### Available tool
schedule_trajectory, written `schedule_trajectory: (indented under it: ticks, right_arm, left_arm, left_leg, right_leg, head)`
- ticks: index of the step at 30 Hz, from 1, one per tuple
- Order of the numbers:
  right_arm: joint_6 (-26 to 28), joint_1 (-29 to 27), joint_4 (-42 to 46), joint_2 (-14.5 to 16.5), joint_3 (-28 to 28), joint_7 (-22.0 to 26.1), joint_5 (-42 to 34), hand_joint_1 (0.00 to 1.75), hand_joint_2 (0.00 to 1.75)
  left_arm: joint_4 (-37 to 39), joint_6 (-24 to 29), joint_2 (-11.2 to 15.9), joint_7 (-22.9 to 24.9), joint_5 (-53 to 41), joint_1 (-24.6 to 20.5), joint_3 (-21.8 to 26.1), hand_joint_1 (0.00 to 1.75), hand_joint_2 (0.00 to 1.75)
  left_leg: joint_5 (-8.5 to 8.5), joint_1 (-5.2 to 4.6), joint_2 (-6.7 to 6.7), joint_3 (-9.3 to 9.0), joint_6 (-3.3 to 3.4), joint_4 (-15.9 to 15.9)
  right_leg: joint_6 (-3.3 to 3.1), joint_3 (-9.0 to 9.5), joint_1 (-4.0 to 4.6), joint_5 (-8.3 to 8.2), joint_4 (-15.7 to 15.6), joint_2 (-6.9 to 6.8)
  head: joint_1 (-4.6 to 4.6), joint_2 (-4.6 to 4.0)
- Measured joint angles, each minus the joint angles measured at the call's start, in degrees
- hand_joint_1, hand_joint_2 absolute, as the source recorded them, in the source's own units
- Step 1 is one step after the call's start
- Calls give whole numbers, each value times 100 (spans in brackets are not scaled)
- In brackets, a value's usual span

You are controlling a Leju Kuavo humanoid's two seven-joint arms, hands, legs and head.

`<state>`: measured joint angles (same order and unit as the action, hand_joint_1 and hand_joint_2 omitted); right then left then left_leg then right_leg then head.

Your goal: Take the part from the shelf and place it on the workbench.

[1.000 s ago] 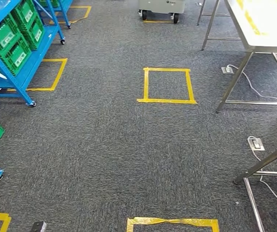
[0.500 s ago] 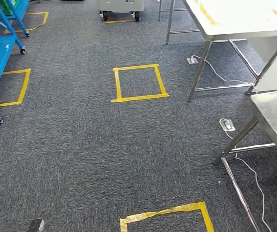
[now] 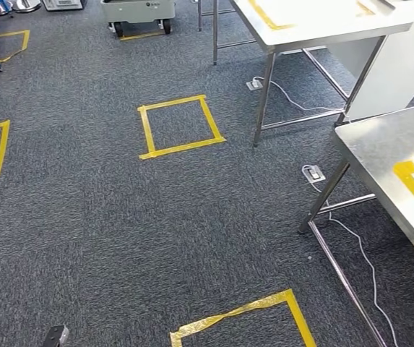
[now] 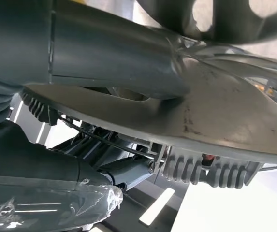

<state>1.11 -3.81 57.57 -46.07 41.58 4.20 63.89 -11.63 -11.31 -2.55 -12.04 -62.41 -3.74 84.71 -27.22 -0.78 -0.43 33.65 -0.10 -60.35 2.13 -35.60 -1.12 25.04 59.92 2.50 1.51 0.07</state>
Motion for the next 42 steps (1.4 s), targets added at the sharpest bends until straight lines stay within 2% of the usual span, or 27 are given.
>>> schedule_trajectory:
  ticks: [2,4,7,9,12,14,21,25,32,36,38,42]
  right_arm:
    - [-163,-85,154,17,-67,-52,-29,175,0]
    - [-267,-118,269,38,-135,-106,-49,175,0]
    - [-418,-53,294,50,-256,-165,-120,175,0]
    - [-700,130,193,50,-367,-246,-262,175,0]
    - [-1157,370,-211,33,-542,-427,-443,175,0]
    - [-1236,431,-500,23,-631,-478,-491,175,0]
    - [-928,510,-1222,-72,-687,-768,-511,175,0]
    - [-700,475,-1661,-203,-392,-794,-524,175,0]
    - [-606,524,-2197,-316,20,-849,-337,175,0]
    - [-604,682,-2370,-335,45,-867,-203,0,0]
    - [-599,759,-2442,-337,45,-853,-154,0,0]
    - [-524,772,-2490,-327,51,-753,-136,0,0]
  left_arm:
    - [0,26,-10,50,37,-7,12,0,175]
    - [0,38,-22,77,56,-6,18,0,175]
    - [0,34,-25,88,57,-7,22,0,175]
    - [0,26,-24,72,34,-10,22,0,175]
    - [0,61,-20,5,-30,-28,21,0,175]
    - [0,95,-4,-30,-63,-20,20,0,175]
    - [0,0,35,-92,-65,-26,19,0,175]
    - [0,-21,30,-18,-46,-19,20,0,175]
    - [0,-195,8,-16,-94,-30,14,0,175]
    - [0,-289,5,-69,-142,-34,5,0,175]
    - [0,-315,1,-82,-182,-35,-2,0,175]
    - [0,-291,-18,-97,-227,-33,-25,0,0]
  left_leg:
    - [34,4,-12,-78,-19,229]
    - [48,4,-11,-72,-32,246]
    - [64,-1,-13,-67,10,246]
    - [66,-4,-13,-65,28,245]
    - [73,-3,-20,-65,54,243]
    - [76,-4,-30,-63,59,243]
    - [79,1,-32,-66,61,244]
    - [80,3,-34,-62,61,245]
    - [80,2,-28,-64,60,245]
    - [81,2,-27,-65,60,245]
    - [82,3,-27,-64,60,245]
    - [83,3,-28,-64,60,245]
  right_leg:
    - [-16,-27,17,9,16,20]
    - [-54,-22,17,-1,-14,15]
    - [0,3,15,-46,-75,5]
    - [39,9,14,-66,-100,6]
    - [81,23,16,-78,-123,-2]
    - [94,27,14,-78,-126,-14]
    - [102,21,19,-81,-125,-16]
    - [102,22,21,-81,-124,-19]
    - [102,19,20,-81,-123,-5]
    - [104,19,20,-84,-123,-4]
    - [105,19,20,-85,-123,-5]
    - [105,20,21,-86,-123,-6]
  head:
    - [-2,0]
    - [-8,0]
    - [-6,0]
    - [-9,0]
    - [-8,0]
    - [-9,0]
    - [-11,0]
    - [-11,0]
    - [-10,0]
    - [-10,0]
    - [-10,0]
    - [-11,0]
